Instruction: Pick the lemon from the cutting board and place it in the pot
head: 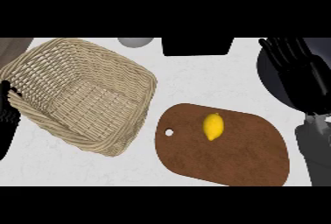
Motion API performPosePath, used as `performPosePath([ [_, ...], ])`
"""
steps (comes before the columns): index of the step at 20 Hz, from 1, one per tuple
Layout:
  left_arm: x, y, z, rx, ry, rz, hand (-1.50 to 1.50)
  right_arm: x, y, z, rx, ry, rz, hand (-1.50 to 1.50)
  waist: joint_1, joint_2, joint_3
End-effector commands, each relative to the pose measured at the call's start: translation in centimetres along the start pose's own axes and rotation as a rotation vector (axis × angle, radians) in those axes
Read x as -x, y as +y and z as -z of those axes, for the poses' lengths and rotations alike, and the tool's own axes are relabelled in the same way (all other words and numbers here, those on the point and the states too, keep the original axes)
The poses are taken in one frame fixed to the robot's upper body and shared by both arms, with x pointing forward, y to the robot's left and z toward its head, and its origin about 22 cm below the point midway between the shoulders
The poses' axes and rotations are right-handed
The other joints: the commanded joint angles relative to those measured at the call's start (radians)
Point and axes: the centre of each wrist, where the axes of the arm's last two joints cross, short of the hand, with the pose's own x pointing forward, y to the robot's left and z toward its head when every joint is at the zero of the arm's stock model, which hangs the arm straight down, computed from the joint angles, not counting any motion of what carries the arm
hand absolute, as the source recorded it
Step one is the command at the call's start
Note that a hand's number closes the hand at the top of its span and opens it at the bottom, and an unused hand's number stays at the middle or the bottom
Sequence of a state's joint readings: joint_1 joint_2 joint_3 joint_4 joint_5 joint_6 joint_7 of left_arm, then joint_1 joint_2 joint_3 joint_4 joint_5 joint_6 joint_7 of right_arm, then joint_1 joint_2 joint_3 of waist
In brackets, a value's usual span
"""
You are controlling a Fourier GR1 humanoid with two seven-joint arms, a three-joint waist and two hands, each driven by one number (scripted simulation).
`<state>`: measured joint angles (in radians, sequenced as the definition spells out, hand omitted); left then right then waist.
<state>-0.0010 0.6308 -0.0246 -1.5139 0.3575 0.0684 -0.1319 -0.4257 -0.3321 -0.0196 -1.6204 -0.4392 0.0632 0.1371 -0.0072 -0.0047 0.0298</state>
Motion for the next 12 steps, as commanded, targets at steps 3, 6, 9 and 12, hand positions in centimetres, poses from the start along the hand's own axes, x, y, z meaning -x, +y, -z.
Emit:
performPosePath([
  [3,0.6,-3.1,-0.8,0.123,0.107,-0.014,0.0,4.7,1.9,-1.6,0.125,0.226,-0.181,1.5,-0.017,0.015,-0.032],
  [6,1.8,-4.6,-2.6,0.177,0.171,-0.068,0.0,7.9,1.0,-3.7,0.236,0.451,-0.315,1.5,-0.051,0.034,-0.038],
  [9,2.1,-3.5,-4.2,0.131,0.182,-0.069,0.0,3.3,-3.5,-3.1,0.463,0.185,-0.681,-1.5,-0.123,0.02,-0.048],
  [12,2.7,-4.8,-6.0,0.149,0.235,-0.114,0.0,3.3,0.2,-2.5,0.542,-0.034,-0.655,-1.5,-0.123,0.016,-0.038],
])
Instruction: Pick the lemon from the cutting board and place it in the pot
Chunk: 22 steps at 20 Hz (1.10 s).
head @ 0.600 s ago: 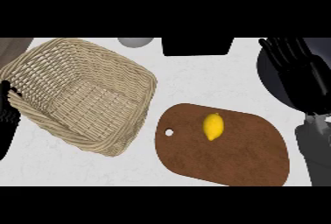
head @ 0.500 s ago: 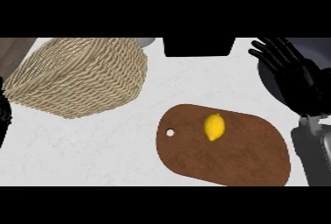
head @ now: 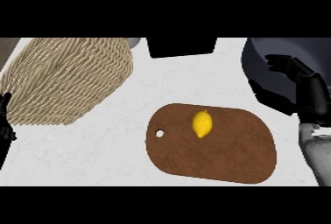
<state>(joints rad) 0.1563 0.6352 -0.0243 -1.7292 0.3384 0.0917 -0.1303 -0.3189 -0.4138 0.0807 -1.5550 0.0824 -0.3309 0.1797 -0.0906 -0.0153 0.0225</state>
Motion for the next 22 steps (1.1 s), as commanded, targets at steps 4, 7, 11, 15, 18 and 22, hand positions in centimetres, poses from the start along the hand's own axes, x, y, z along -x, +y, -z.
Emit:
performPosePath([
  [4,4.0,-4.5,-3.3,0.153,0.304,-0.131,0.0,-2.1,5.0,-3.1,0.244,-0.241,-0.031,-1.5,-0.032,0.025,-0.03],
  [7,3.2,-5.3,-2.8,0.167,0.302,-0.14,0.0,-2.3,7.1,-4.1,0.182,-0.144,-0.08,-1.5,-0.023,0.024,-0.034],
  [11,2.6,-6.5,-3.1,0.17,0.315,-0.151,0.0,-1.2,8.7,-5.0,0.151,0.077,-0.12,-1.5,-0.023,0.028,-0.034],
  [15,2.1,-7.0,-2.7,0.179,0.32,-0.149,0.0,-3.2,10.4,-5.4,0.12,0.198,-0.091,-1.5,-0.013,0.023,-0.031],
  [18,2.4,-8.0,-2.5,0.222,0.318,-0.134,0.0,-3.9,12.0,-5.2,0.11,0.305,-0.076,-1.5,-0.01,0.032,-0.031],
  [22,2.5,-8.8,-2.2,0.209,0.325,-0.15,0.0,-3.2,13.3,-5.9,0.022,0.469,-0.123,-1.5,0.009,0.033,-0.027],
])
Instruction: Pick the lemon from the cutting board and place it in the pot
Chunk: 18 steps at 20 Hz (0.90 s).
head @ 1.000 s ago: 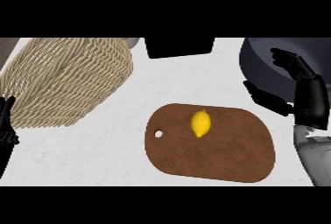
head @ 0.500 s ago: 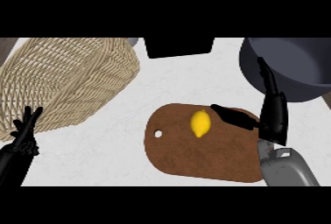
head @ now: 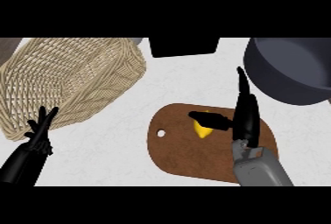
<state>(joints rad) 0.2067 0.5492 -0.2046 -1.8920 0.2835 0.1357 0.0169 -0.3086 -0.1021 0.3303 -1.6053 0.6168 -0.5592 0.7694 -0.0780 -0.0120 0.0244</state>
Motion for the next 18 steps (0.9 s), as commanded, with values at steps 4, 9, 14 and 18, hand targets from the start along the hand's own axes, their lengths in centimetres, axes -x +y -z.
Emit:
performPosePath([
  [4,3.9,-1.8,0.6,0.069,0.243,-0.06,0.0,0.0,3.3,-1.9,-0.199,0.236,-0.166,-1.5,0.015,0.025,-0.03],
  [9,4.9,-2.0,1.7,0.068,0.267,-0.07,0.0,1.2,3.0,-1.7,-0.186,0.269,-0.2,-1.5,0.009,0.028,-0.028],
  [14,4.8,-3.2,1.7,0.069,0.256,-0.06,0.0,2.5,0.8,-0.9,-0.088,0.238,-0.226,-1.5,0.014,0.021,-0.026],
  [18,4.4,-3.2,2.1,0.07,0.26,-0.078,0.0,3.2,1.0,-2.6,-0.098,0.219,-0.18,-1.5,0.017,0.021,-0.025],
])
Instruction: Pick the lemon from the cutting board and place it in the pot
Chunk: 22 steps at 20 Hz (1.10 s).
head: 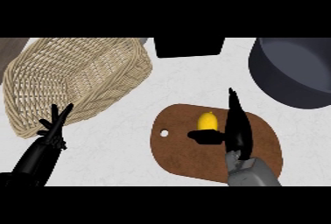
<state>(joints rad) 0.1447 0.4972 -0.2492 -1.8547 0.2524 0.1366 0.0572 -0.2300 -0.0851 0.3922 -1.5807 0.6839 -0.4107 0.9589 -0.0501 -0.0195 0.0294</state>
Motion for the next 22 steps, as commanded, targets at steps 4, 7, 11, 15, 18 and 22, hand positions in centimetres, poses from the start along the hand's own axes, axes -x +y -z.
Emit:
performPosePath([
  [4,4.1,-1.6,1.5,0.045,0.24,-0.064,0.0,0.5,-1.0,-1.5,-0.031,-0.058,0.138,-1.5,-0.019,0.033,-0.029],
  [7,3.5,-1.4,1.7,0.039,0.24,-0.064,0.0,1.3,-1.7,-1.4,-0.034,-0.063,0.224,-1.5,-0.012,0.032,-0.028],
  [11,4.8,-0.5,0.6,0.046,0.242,-0.039,0.0,1.9,-0.8,-1.6,-0.044,-0.079,0.304,-1.5,0.01,0.035,-0.029],
  [15,4.5,-1.7,1.6,0.051,0.246,-0.045,0.0,3.2,-0.3,-2.3,-0.057,-0.069,0.367,-1.5,-0.005,0.037,-0.028],
  [18,3.9,-2.1,0.8,0.067,0.241,-0.064,0.0,5.5,0.3,-2.1,-0.048,-0.044,0.392,-1.5,0.013,0.032,-0.027],
  [22,4.0,-1.7,2.0,0.065,0.232,-0.06,0.0,6.0,1.4,-1.2,-0.067,-0.042,0.439,-1.5,0.015,0.041,-0.027],
])
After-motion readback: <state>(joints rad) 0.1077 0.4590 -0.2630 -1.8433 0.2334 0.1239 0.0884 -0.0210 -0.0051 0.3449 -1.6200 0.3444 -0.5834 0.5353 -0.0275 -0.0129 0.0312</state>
